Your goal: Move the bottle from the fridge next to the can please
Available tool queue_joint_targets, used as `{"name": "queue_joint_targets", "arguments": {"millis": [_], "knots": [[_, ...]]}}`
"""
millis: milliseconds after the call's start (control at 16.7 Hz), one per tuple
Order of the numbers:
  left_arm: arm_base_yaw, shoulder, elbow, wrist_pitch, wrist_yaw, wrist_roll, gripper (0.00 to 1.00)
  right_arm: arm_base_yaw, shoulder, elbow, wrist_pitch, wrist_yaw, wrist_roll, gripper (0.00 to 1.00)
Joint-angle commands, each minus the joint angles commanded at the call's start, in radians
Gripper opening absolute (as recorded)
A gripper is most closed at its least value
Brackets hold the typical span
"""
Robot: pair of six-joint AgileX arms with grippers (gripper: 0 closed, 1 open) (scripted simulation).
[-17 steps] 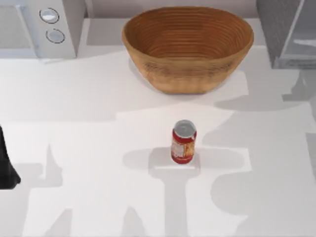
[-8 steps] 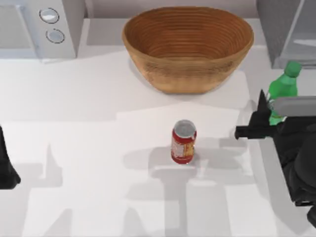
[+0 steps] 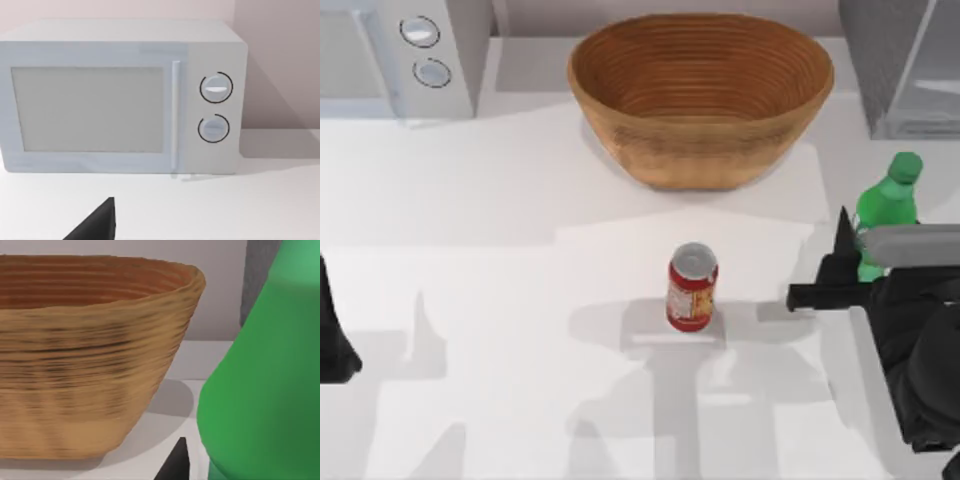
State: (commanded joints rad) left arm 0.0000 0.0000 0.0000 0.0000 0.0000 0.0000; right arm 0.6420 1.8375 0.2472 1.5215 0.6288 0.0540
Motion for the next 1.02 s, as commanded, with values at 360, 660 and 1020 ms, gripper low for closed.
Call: {"name": "queue_joint_targets", "arguments": {"millis": [360, 660, 1020], "knots": [[0.0, 0.0, 0.0, 0.0, 0.0, 0.0, 1.0, 0.004, -0.004, -0.003, 0.003, 0.003, -0.002, 0.0], [0.0, 0.0, 0.0, 0.0, 0.0, 0.0, 1.0, 0.004, -0.004, -0.003, 0.003, 0.003, -0.002, 0.38], [0.0, 0.0, 0.0, 0.0, 0.0, 0.0, 1.0, 0.004, -0.004, -0.003, 0.003, 0.003, -0.002, 0.83]]}}
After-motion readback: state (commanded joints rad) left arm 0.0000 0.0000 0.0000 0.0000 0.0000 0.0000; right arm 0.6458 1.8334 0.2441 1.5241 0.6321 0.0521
